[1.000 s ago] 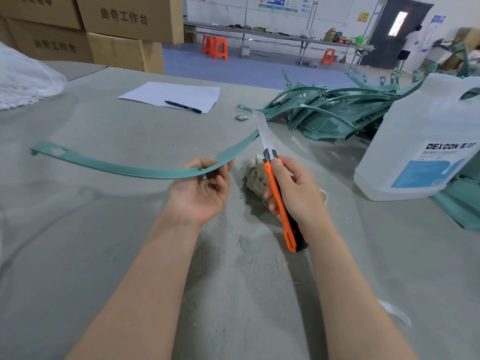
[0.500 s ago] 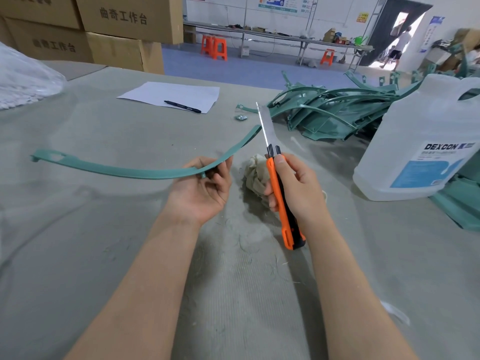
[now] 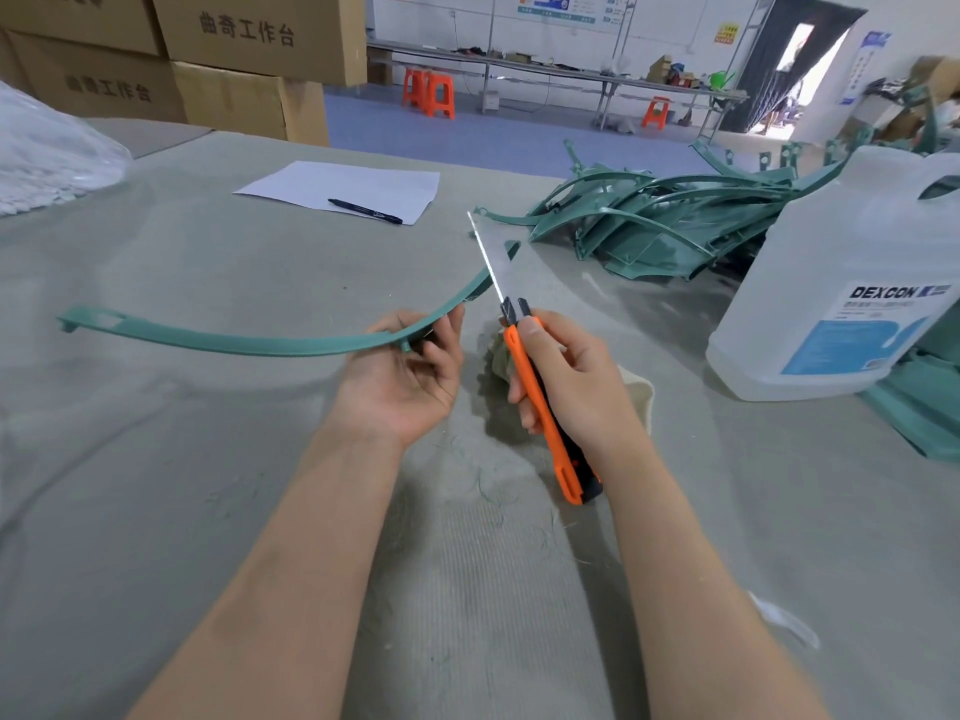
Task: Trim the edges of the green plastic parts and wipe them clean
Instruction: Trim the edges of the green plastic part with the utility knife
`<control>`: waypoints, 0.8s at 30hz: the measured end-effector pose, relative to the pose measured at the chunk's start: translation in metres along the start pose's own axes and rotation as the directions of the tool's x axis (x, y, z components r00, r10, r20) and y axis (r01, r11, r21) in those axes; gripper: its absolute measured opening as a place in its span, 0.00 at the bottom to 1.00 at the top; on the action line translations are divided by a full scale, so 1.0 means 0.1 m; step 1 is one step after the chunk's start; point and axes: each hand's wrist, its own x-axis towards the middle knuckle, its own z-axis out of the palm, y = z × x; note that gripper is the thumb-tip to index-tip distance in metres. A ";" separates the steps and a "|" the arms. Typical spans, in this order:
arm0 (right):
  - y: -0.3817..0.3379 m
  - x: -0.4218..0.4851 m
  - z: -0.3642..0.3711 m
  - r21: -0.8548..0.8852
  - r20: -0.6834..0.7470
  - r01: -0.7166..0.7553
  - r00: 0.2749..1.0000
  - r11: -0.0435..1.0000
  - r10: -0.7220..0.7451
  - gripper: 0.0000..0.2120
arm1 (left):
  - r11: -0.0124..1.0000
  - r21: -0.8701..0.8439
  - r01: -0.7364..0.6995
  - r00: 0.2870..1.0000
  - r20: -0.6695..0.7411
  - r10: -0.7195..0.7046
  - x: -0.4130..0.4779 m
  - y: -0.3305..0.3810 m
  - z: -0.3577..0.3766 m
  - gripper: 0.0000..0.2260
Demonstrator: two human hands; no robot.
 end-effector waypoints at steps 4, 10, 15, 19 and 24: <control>-0.01 -0.02 0.03 -0.006 0.083 0.002 0.997 1.000 -0.001 0.09 | 1.000 -0.010 -0.021 1.000 -0.002 0.021 0.00 0.02 -0.01 0.22; -0.02 -0.01 -0.05 0.021 -0.032 0.000 0.999 1.000 0.001 0.10 | 1.000 0.008 -0.024 1.000 0.011 0.024 0.01 0.04 -0.02 0.23; 0.01 0.01 -0.09 -0.001 -0.097 -0.021 0.995 1.000 0.021 0.11 | 0.999 0.035 -0.029 0.999 0.022 0.028 0.00 0.03 -0.01 0.29; 0.01 0.01 -0.05 -0.008 -0.061 -0.014 0.998 1.000 0.014 0.09 | 0.999 0.040 -0.029 1.000 0.007 0.029 0.01 0.04 -0.01 0.23; 0.01 0.01 -0.01 -0.023 -0.016 -0.016 1.000 1.000 0.015 0.08 | 1.000 0.003 -0.031 0.999 0.005 0.031 -0.01 0.04 -0.02 0.23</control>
